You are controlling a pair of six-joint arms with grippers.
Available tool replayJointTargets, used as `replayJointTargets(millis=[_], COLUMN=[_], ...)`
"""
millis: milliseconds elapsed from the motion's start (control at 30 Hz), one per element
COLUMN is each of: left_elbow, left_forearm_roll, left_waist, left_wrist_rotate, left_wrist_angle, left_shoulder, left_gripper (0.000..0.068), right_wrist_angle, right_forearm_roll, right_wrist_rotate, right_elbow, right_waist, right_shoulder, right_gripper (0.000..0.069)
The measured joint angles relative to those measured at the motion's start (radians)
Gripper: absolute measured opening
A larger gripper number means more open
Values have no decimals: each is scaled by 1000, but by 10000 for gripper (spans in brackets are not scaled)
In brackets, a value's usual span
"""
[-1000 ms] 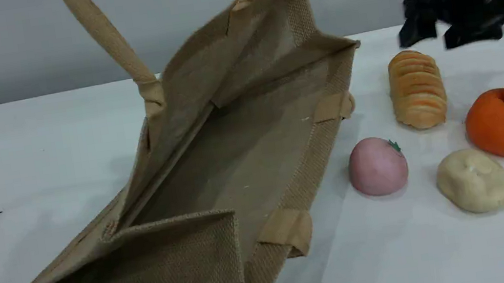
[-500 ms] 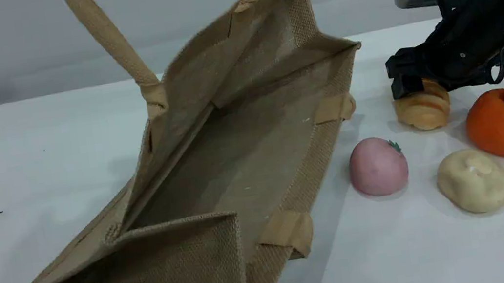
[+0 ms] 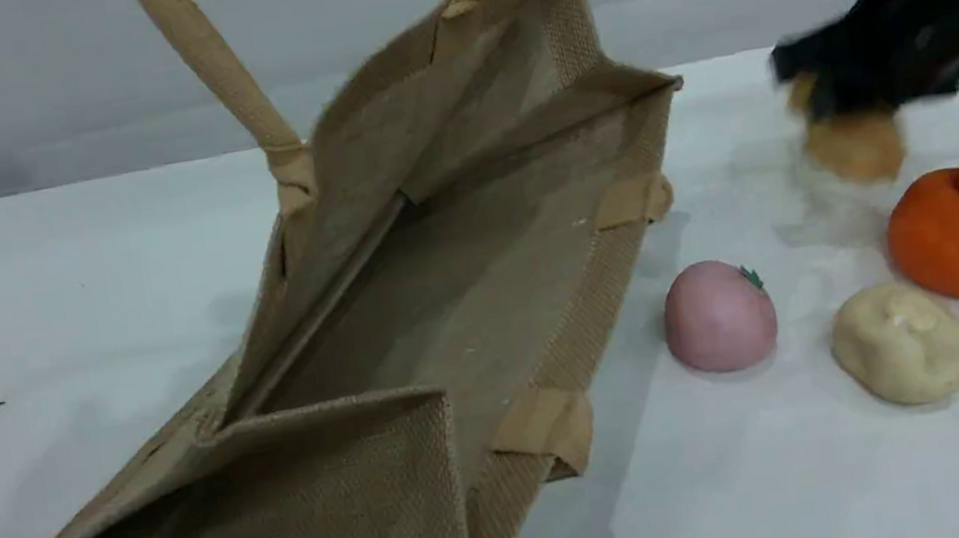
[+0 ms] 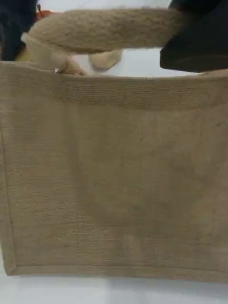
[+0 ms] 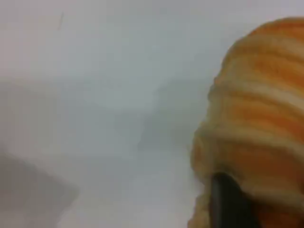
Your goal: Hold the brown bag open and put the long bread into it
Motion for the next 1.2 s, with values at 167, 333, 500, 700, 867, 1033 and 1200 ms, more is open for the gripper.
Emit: replayJointTargets(millis=[167,333,500,700,867,1033,1200], left_elbow=[0,-2,-21,-23,-34,-34,-34], left_forearm_roll=[6,4,-29,-69,-84,-110,-106], left_waist=[0,0,0,-4,-31,-52,-59], left_wrist_rotate=[22,47,64,82,98,102,102], left_wrist_angle=[-23,-11,17,38,40,40,40], left_shoulder=[0,8,8,8,8,8,2], left_gripper=[88,88,88,88,88,88,88], right_wrist_angle=[52,164,272,472,606,612,612], right_forearm_roll=[0,-1,-2,-4,-49,-43,2], right_wrist_rotate=[0,13,27,107,159,158,123], right_elbow=[132,297,426,511,515,514,514], right_waist=[2,2,2,6,57,156,240], right_shoulder=[-203,-424,-603,-692,-689,-658,-581], right_gripper=[180,161,153,148,134,132,131])
